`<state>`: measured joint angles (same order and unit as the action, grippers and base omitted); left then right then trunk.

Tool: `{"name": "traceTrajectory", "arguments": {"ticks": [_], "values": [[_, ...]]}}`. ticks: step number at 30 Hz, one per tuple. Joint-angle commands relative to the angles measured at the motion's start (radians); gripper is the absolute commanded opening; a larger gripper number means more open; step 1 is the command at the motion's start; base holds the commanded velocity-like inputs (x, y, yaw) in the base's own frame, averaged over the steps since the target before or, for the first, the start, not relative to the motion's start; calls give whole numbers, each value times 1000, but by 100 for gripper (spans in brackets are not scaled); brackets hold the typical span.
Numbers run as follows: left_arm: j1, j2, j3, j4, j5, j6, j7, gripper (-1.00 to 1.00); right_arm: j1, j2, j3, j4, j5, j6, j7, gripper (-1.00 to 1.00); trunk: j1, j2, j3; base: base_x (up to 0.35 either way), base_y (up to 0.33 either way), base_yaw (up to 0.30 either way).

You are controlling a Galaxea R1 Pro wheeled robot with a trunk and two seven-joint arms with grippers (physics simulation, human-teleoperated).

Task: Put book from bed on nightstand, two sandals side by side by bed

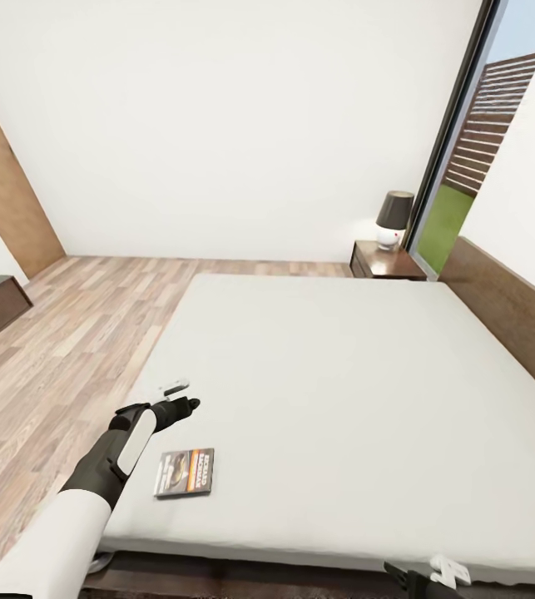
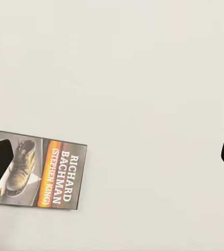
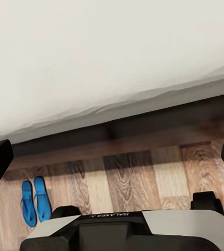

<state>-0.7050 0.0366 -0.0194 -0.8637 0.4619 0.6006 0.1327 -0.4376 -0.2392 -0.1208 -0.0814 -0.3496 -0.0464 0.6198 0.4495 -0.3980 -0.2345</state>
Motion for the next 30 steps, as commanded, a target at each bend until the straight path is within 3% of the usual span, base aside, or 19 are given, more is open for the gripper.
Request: {"name": "traceTrajectory", "arguments": {"ticks": [1, 30], "values": [[-1, 0, -2, -1, 11, 4, 8, 100, -1, 0, -8, 2, 7, -3, 4, 100, 1, -2, -4, 0, 0, 0], [-1, -6, -7, 0, 11, 4, 8, 100, -1, 1, -8, 3, 6, -3, 3, 100, 1, -2, -49, 0, 0, 0]]}}
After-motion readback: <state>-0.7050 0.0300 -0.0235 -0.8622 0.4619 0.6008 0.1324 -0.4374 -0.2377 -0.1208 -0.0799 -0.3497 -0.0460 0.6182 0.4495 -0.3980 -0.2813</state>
